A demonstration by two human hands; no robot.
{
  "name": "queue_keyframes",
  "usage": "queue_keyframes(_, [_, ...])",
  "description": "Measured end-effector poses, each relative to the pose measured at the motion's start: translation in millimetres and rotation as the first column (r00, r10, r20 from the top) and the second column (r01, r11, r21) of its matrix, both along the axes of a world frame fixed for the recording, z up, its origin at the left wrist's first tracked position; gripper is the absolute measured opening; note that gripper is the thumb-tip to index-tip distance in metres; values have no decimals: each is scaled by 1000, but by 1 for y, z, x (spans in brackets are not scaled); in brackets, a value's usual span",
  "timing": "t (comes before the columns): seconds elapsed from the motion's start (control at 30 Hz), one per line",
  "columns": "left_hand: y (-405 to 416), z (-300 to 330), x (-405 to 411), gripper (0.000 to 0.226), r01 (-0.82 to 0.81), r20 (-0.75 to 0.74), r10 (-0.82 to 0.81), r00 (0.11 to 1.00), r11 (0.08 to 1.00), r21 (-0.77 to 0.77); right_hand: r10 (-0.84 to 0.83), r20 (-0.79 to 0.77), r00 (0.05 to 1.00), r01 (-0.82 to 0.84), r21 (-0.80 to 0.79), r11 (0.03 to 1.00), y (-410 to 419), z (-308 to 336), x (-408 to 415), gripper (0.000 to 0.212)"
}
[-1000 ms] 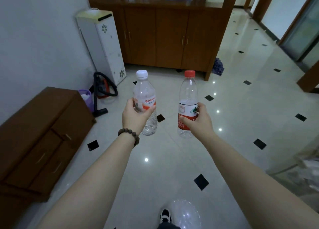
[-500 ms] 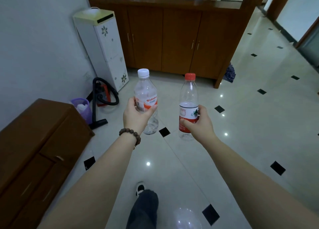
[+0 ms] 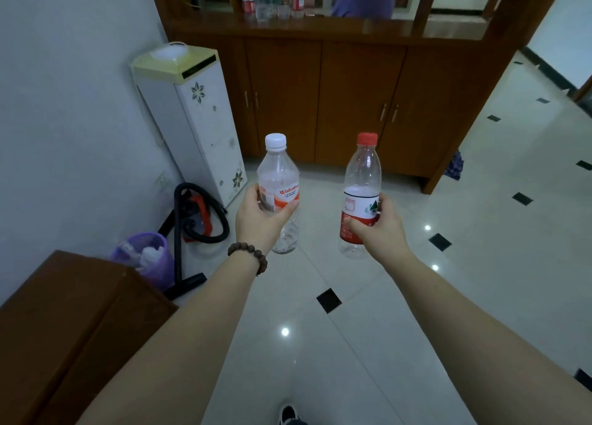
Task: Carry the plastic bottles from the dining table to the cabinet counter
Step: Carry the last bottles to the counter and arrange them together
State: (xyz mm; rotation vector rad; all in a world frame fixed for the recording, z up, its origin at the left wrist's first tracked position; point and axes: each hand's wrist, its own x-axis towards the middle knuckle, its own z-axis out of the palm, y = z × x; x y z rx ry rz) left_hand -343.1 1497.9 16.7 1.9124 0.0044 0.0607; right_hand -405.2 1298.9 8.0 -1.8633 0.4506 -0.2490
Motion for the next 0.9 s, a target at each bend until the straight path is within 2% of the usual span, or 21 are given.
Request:
queue_keyframes(0.4, [-62,-12,183,55,40,-30,-40,999,999,16,-70,-13,997,70,33,997,-55,-10,171,65])
queue_keyframes(0.6, [-133,-14,298,57,30,-17,-29,999,999,25,-50,17,999,50,11,999,-123,-10,290,70])
queue_keyframes(0.9, [-232,17,465,52,0,49,0,999,1000,-4,24,44,999,-22,-39,999,-229,17,462,74])
